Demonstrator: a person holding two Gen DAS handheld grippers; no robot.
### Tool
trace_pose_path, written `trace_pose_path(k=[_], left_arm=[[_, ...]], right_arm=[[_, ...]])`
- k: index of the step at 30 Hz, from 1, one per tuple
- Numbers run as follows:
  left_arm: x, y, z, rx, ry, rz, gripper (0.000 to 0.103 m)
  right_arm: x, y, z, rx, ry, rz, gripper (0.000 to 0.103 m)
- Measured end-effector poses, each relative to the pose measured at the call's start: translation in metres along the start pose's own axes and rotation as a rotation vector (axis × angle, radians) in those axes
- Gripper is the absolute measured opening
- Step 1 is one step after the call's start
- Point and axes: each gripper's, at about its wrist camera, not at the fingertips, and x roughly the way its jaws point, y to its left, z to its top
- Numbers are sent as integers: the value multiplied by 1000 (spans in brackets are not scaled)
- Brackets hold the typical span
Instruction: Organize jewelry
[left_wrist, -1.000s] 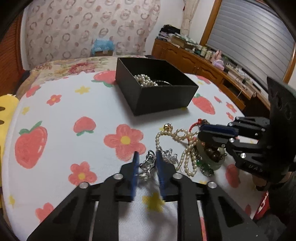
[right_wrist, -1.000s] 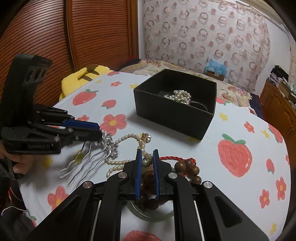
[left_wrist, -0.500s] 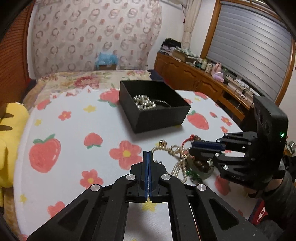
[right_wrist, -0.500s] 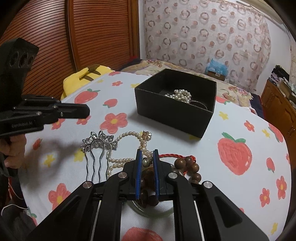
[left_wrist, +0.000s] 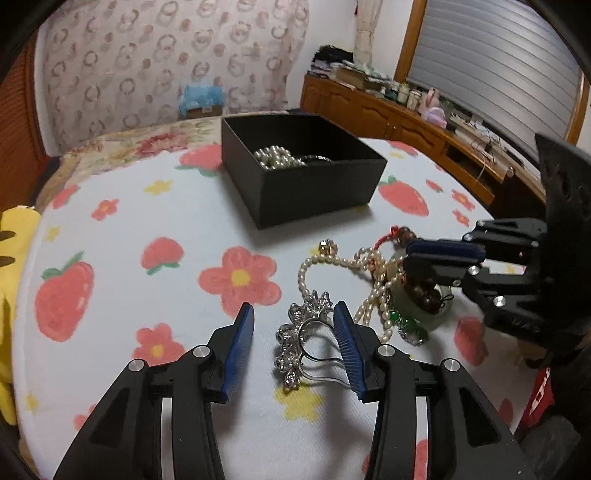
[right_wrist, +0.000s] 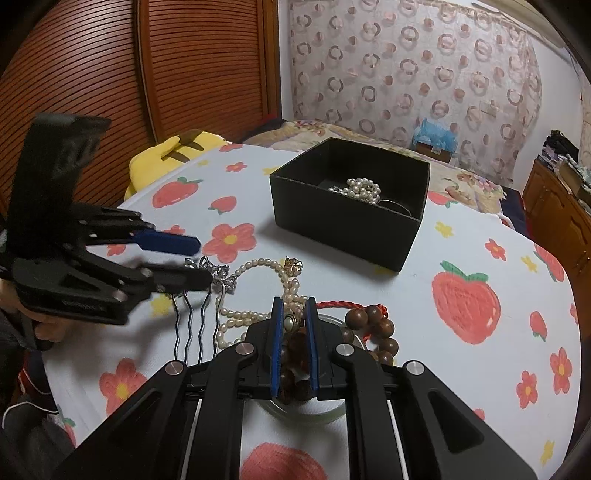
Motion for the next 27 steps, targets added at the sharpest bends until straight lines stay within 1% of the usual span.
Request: trace_pose_path(k=[1,3,4,5,6,7,9,11,17,19,24,27], left_arm=[[3,1,-1,-2,9,-12,42],[4,1,-2,0,1,-22,42],[3,1,-2,-2,-1,-26,36],[2,3,-3,-10,0,-47,29],[1,3,-3,-17,-3,-60,26],[-2,4,-4,-21,-11,-71,20],[-8,5,-4,-28,-29,-88,12],[-15,4,-3,-30,-47,-60,12],[-37,4,-2,-43,-107,-41,9],[-45,2,-1,-45,-130,-24,8],[-60,0,6,-37,-178,33,8],[-66,0,10,-37,-200,55,8]], right_arm=[[0,0,0,0,0,-1,13],[0,0,0,0,1,-1,13],[0,0,0,-1,1,0,13],[0,0,0,0,1,-1,13],[0,0,0,-1,1,-1,13],[0,0,0,-1,1,-1,13],[0,0,0,0,1,-1,13],[0,0,0,0,0,-1,13],[-4,0,0,-3,-8,4,13],[-6,-1,1,-2,-15,6,13],[-18,-2,11,4,-52,16,13],[-29,-1,20,-1,-82,16,13]])
